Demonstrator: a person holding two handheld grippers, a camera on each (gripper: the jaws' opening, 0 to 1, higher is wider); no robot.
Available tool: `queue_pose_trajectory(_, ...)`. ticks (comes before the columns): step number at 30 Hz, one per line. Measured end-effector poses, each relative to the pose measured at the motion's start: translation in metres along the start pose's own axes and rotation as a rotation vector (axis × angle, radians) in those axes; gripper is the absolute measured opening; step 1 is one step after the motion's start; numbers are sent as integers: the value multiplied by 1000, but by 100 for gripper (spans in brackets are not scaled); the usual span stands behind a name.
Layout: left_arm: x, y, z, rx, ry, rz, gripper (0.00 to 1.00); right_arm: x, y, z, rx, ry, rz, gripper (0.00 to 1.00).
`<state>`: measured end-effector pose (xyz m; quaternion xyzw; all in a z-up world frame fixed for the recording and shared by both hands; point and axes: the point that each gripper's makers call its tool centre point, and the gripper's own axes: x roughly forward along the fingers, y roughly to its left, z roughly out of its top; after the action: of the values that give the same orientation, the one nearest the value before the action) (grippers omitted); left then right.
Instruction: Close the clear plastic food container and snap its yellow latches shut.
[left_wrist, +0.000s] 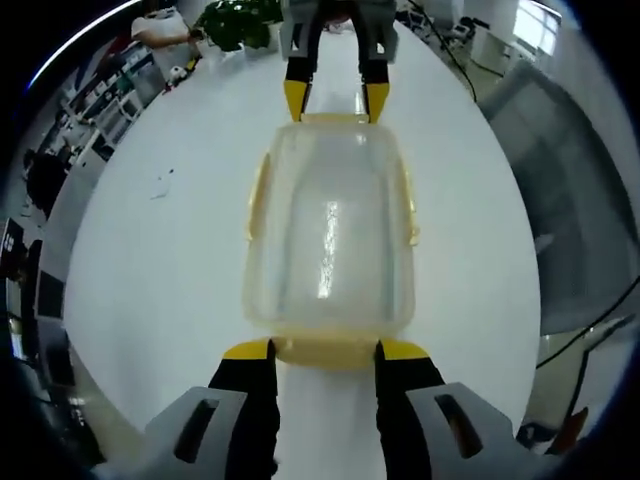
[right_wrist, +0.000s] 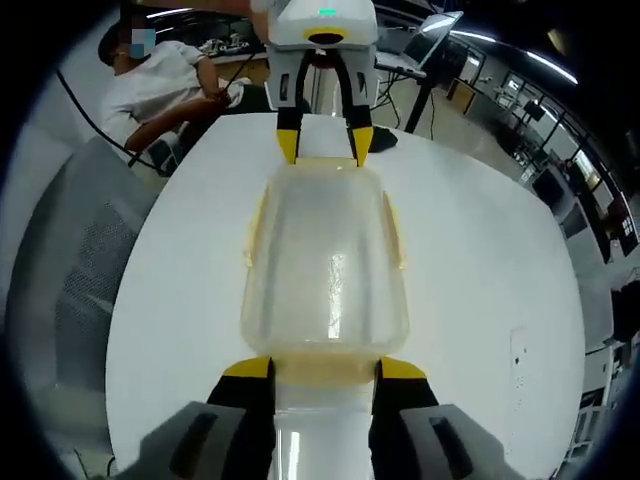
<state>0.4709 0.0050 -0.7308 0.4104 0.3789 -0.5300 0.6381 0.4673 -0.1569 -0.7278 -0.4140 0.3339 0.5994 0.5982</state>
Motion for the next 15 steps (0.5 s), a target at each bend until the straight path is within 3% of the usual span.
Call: queue_pose_trajectory(15,5,1,46,22,0,20,35,-26,-1,-37,1,12,-14,34)
